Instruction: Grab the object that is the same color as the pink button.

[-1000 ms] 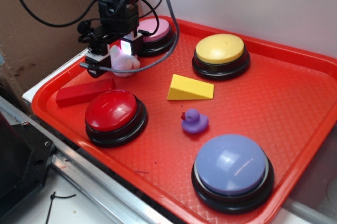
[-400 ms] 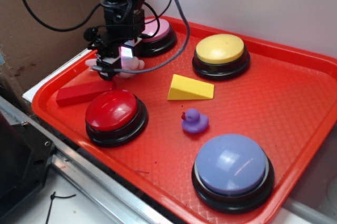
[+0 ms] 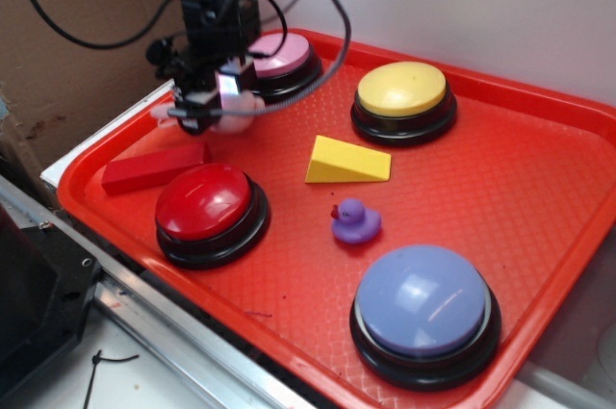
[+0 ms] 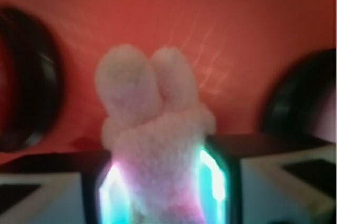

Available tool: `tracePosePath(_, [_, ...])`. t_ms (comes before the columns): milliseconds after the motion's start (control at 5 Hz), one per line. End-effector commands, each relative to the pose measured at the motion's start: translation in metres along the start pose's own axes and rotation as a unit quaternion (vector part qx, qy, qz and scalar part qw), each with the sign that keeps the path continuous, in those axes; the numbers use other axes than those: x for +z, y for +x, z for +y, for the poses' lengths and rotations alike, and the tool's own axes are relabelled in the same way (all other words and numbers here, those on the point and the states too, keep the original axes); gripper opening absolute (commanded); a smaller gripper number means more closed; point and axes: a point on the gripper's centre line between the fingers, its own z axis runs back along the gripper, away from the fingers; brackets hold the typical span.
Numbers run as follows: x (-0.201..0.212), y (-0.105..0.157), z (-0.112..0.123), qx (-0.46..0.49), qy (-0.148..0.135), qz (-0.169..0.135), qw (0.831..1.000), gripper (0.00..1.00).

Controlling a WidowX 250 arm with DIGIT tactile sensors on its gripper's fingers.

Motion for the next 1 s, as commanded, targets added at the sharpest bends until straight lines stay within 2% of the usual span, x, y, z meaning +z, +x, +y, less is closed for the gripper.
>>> tracePosePath(0, [0.064,0.016,-0.015,0.175,0.035,-0.005,0.984,0.00])
tracePosePath(200, [0.073,0.025,-0.015,0.295,0.043,0.042,0.954,0.00])
tracePosePath(400, [0.092,0.036,-0.015,0.379,0.042,0.028,0.924,0.00])
tracePosePath(600, [0.105,0.035,-0.017,0.419,0.035,-0.003,0.907,0.00])
tracePosePath(800, [0.117,0.034,-0.019,0.446,0.046,-0.035,0.893,0.27])
